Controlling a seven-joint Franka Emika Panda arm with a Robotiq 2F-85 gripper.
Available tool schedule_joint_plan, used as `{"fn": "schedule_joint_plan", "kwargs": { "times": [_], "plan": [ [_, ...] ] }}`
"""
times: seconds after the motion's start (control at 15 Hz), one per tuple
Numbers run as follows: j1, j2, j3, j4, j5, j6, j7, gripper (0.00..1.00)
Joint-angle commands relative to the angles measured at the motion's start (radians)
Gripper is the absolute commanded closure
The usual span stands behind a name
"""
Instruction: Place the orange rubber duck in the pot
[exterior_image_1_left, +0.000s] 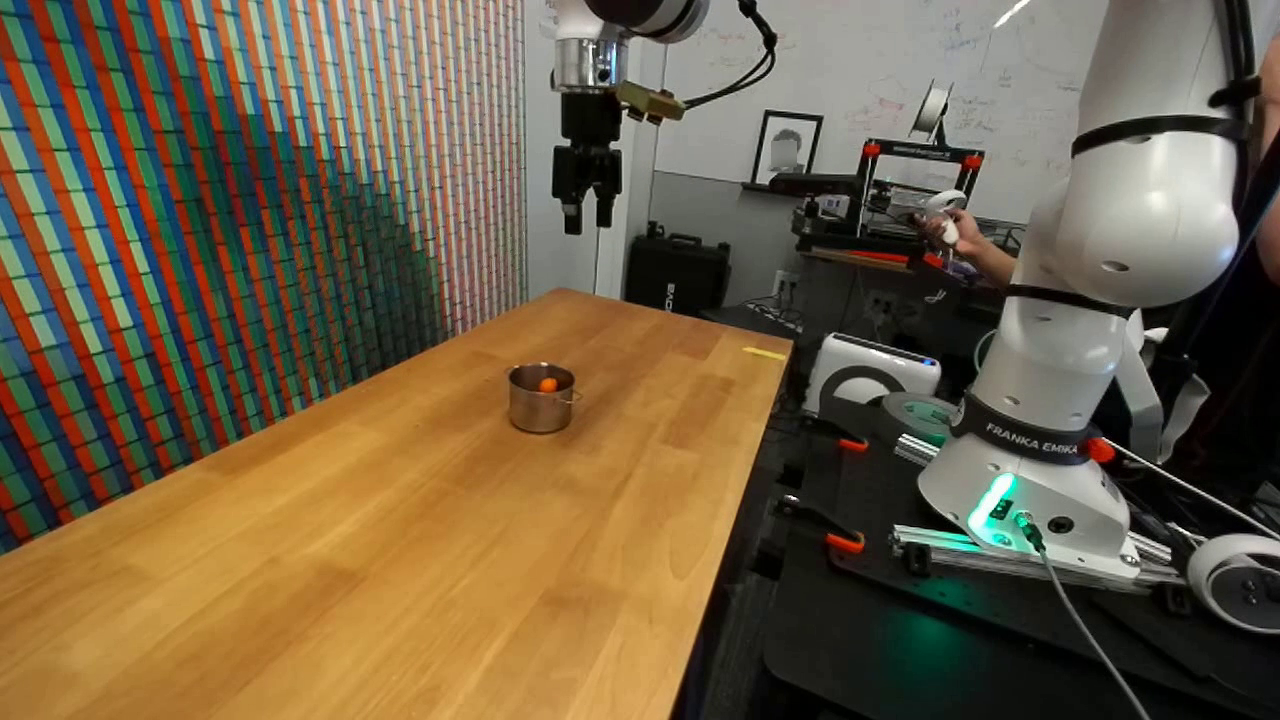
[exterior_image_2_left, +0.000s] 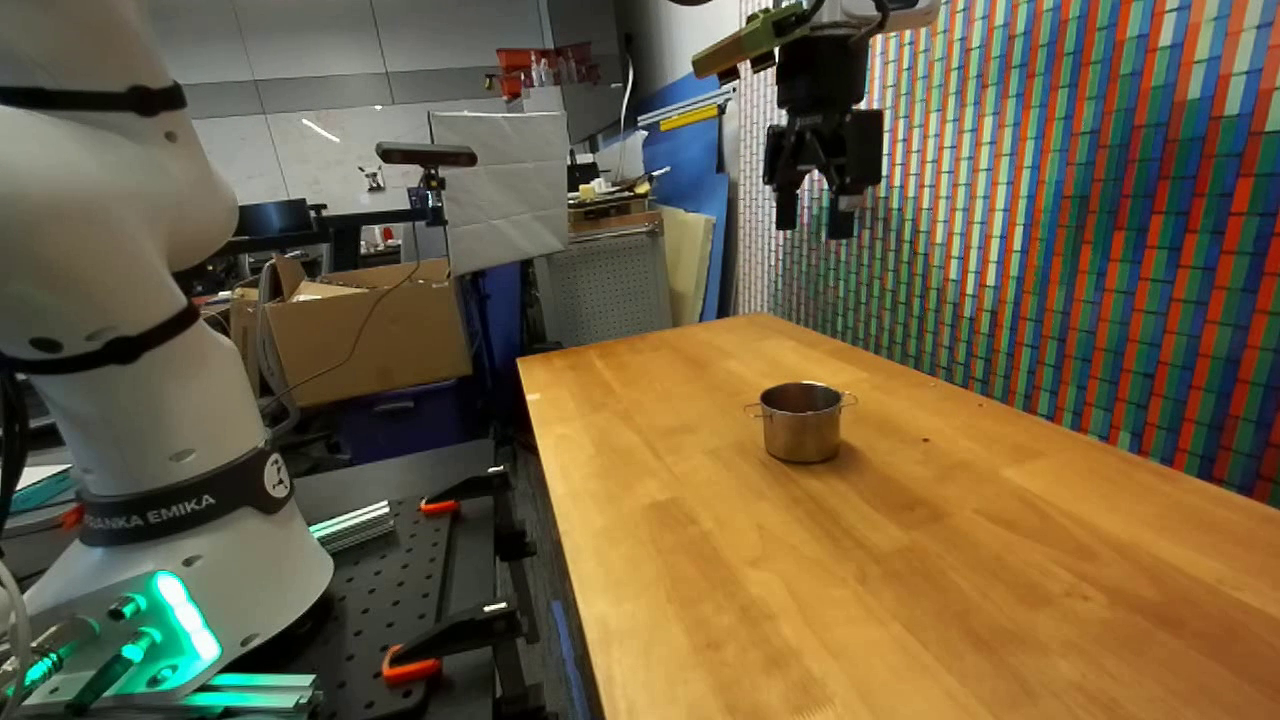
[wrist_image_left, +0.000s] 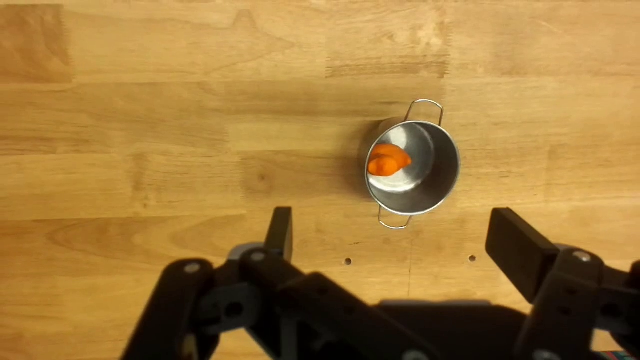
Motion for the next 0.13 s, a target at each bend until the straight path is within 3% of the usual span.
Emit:
{"fn": "schedule_joint_plan", "kwargs": {
  "times": [0.0, 0.07],
  "plan": [
    [0.002, 0.0, -0.002, 0.001, 0.0, -0.002, 0.0, 0.0],
    [0.002, 0.0, -0.002, 0.0, 0.0, -0.003, 0.0, 0.0]
  ]
}}
